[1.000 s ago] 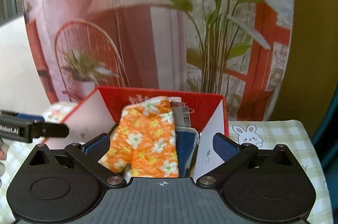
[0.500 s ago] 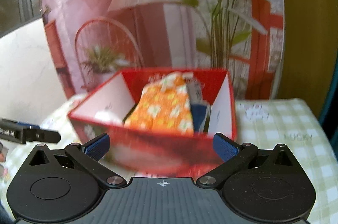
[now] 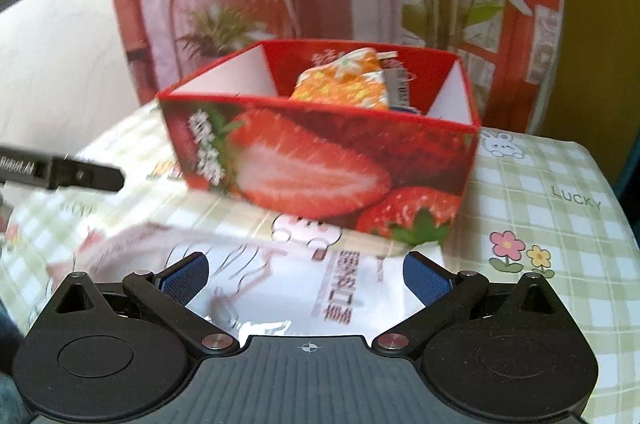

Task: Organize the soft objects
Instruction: 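Move both grippers down to the white surgical-mask bag on the table, then close the left gripper on the mask bag while the right gripper grips its other end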

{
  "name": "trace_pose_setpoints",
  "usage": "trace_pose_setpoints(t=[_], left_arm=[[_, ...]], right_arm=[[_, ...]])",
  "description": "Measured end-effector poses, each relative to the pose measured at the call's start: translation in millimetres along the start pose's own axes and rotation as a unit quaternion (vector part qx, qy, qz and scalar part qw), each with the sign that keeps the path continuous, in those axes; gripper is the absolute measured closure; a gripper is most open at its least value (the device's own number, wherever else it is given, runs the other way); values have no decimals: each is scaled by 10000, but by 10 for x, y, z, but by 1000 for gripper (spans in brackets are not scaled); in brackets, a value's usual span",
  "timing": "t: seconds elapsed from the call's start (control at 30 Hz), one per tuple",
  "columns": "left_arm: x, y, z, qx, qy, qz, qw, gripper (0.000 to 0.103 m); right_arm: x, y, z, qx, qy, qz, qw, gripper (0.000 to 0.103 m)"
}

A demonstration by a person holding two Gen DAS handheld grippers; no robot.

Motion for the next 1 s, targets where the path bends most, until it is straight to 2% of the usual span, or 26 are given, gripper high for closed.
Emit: trace_pose_setpoints(t=[0.47,0.6,0.7,0.77,0.83,1.0], left_arm=[[10,-75,146,-244,117,85,9996,0],[-10,-101,195,-297,247,177,9991,0],[-37,-140,229,-352,407,293,9981,4],[-59,-166,243,-385,511,415,9971,11],[-74,-209,259,-454,627,590,9952,12],[-161,-372,348,-726,1070,909,9874,23]], right_arm=[[-120,34,159,-225,415,-76,9989,0],[-72,16,150,-253,306,6,9992,0],[45,-42,107,-290,135,191,9993,0],[138,-99,84,-384,-18,277,9989,0],[206,-161,101,-517,-73,298,9982,0],[267,-267,181,-720,-62,359,9967,0]])
Point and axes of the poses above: each gripper's, at about its wrist camera, not at the fingertips, and y roughly against the way its jaws point, x to its right, z to its underside, the point moved 8 cm from there along -y, roughly the way its jaws point, and after that the axes turned 14 degrees about z, right-handed, at the moved point
